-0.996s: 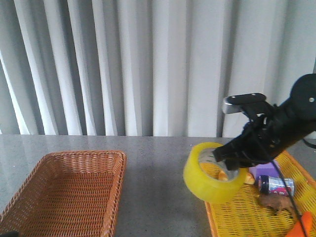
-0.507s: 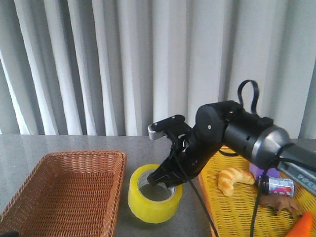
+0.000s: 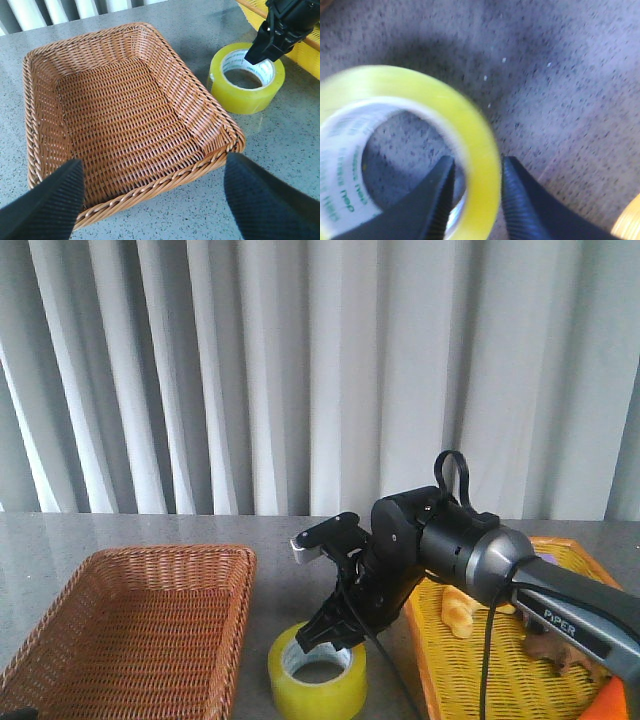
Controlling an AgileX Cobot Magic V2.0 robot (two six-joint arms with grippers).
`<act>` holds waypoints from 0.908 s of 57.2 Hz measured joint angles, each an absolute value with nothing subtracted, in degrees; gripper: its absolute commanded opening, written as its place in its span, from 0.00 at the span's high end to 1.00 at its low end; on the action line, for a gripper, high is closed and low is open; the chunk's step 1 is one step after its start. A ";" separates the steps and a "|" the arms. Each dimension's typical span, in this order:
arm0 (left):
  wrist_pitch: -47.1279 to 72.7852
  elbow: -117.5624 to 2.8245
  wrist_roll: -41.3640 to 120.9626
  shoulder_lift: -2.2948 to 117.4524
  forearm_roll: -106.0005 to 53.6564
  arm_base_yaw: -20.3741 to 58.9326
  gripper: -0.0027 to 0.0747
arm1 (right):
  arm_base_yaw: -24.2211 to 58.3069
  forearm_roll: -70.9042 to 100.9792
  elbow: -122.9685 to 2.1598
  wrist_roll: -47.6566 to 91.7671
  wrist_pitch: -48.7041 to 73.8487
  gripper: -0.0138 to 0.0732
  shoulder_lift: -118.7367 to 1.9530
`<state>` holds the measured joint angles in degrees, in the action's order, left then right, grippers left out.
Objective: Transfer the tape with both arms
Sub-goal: 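Release the tape on the table and withdraw the right gripper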
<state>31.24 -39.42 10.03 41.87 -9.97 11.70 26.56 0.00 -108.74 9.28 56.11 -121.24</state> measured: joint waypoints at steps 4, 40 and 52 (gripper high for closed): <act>31.24 -39.42 10.03 41.87 -9.97 11.70 0.23 | 26.56 0.00 -108.88 9.28 55.73 0.39 -121.01; 31.24 -39.42 10.03 41.87 -9.97 11.70 0.23 | 19.74 7.29 -100.20 9.38 55.20 0.39 -95.95; 31.24 -39.42 10.03 41.87 -9.97 11.70 0.23 | 12.32 7.78 -77.09 9.38 45.21 0.41 -81.22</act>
